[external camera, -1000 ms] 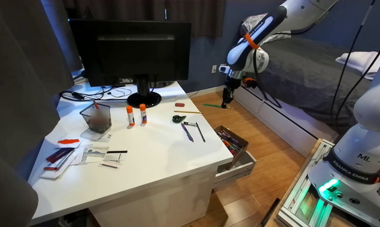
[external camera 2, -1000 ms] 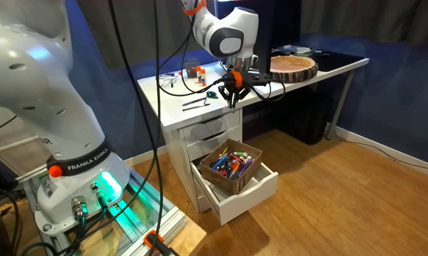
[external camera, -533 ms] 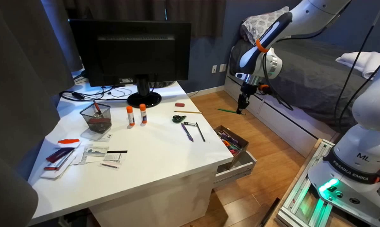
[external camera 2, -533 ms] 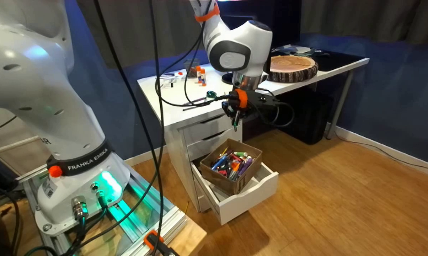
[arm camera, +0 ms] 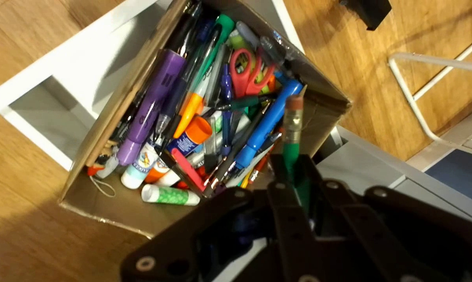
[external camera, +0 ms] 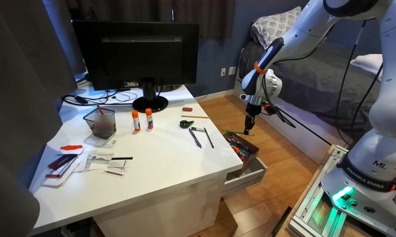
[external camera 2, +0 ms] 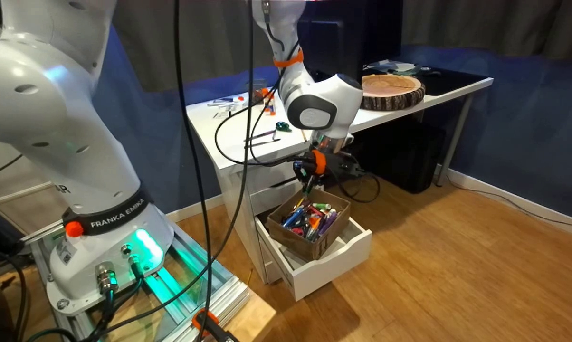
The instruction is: Put the pencils inside the box
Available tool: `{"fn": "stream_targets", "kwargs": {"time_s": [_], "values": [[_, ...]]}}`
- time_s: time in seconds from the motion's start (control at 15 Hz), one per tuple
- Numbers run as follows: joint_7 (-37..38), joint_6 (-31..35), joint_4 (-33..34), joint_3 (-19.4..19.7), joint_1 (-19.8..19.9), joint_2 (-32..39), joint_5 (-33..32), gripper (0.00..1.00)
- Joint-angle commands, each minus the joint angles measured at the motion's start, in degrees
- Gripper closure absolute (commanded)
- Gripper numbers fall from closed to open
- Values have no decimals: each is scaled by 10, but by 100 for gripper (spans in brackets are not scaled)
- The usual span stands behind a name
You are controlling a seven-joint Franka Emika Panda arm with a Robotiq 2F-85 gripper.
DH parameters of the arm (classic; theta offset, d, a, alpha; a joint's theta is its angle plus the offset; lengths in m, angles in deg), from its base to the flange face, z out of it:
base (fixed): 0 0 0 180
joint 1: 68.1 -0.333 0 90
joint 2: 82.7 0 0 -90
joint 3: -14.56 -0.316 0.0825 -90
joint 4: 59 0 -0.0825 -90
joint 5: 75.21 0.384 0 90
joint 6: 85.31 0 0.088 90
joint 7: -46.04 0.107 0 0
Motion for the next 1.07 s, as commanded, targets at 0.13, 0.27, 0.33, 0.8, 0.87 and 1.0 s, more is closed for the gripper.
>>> {"fn": "stream_targets", "kwargs": {"time_s": [0.13,0.27,0.33,0.8,0.87,1.0], "values": [[73,-11,100,20,-13,111,-40,97],[92,-16,125,23,-16,137,-60,97],[100,-21,138,23,-16,150,-71,97],[129,-57,213,22,-28,212,-135,97],[134,-62,223,22,-31,219,-141,97],[145,-72,242,22,-39,232,-151,97]]}}
